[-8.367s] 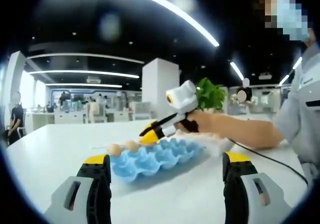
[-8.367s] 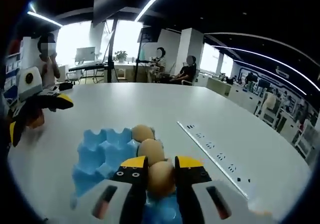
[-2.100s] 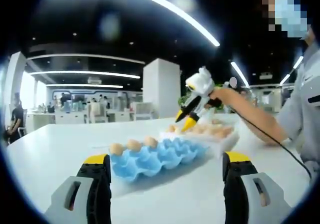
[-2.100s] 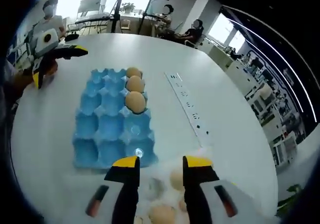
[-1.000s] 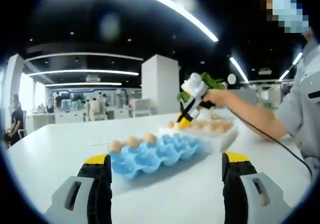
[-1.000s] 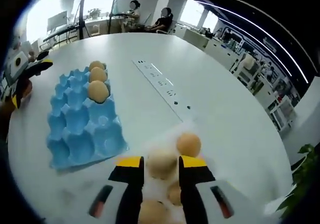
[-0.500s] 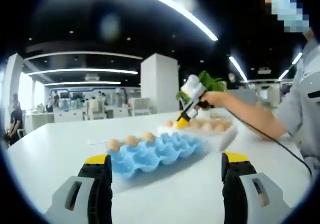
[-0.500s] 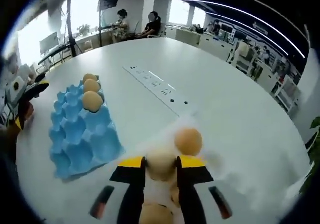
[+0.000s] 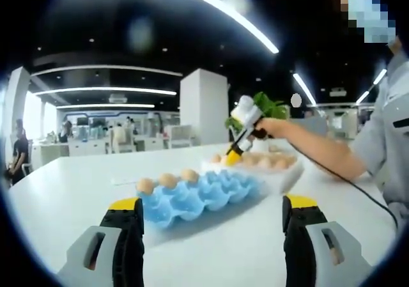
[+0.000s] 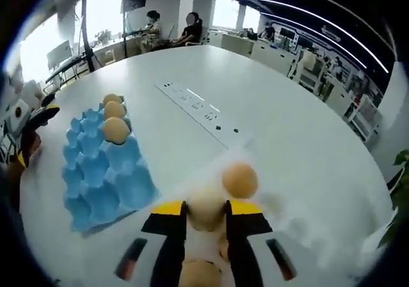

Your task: Pick up the eggs on the table and place them into the egg tray on the table

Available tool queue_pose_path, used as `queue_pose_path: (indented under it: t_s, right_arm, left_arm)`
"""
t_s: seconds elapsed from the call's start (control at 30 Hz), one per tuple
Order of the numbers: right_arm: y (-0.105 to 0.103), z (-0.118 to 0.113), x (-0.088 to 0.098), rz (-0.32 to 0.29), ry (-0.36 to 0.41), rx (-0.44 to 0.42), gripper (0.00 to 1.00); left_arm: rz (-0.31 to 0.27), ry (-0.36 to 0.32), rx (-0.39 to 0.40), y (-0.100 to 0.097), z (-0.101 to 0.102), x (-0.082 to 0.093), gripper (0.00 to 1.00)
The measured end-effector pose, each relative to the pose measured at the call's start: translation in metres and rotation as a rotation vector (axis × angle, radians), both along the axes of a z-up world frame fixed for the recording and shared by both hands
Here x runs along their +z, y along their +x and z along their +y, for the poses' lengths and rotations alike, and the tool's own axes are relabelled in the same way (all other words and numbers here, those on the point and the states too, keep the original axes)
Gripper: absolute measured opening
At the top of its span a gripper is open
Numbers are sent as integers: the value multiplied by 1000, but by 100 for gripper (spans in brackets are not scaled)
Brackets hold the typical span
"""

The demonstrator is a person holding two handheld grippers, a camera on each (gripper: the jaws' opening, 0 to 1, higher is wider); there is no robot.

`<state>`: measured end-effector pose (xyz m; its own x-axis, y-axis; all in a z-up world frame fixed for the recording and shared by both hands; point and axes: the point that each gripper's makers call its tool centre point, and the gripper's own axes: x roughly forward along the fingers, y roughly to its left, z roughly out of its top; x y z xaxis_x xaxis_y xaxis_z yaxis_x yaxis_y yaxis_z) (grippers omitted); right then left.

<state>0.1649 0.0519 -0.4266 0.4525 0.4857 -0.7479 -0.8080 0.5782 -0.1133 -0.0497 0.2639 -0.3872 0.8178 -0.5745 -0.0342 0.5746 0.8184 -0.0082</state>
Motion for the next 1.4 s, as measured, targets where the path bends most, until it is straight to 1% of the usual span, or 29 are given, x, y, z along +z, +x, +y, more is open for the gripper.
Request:
queue_pose_path:
  t_s: [0.17,0.47,0.63,0.83,0.97,1.1,1.2,1.33,1.4]
  right_arm:
    - [0,1,5,-12,-5,5,25]
    - [-3,5,17,-57,0,24,25]
    - [-5,7,20,-59,-3,35,25]
    - [-11,12,31,-48,46,60,25]
    - [-15,18,34,-51,44,77,25]
    - [-25,21,31,-38,42,101,25]
    - [-33,26,30,-4,66,126,25]
    - [-38,29,27,6,61,143,25]
    - [-44,32,27,25,72,167,25]
  left_arm:
    - [-1,5,1,-1,0,0,91]
    - [-2,10,3,-2,1,0,90]
    - [-3,10,4,-1,1,0,90]
    - [-3,14,6,-1,2,0,90]
    - [-5,18,5,-1,1,0,90]
    - [-6,19,7,-1,1,0,90]
    - [-4,21,7,-1,1,0,90]
    - [-4,22,7,-1,0,-1,90]
    - [-4,23,8,-1,0,-1,90]
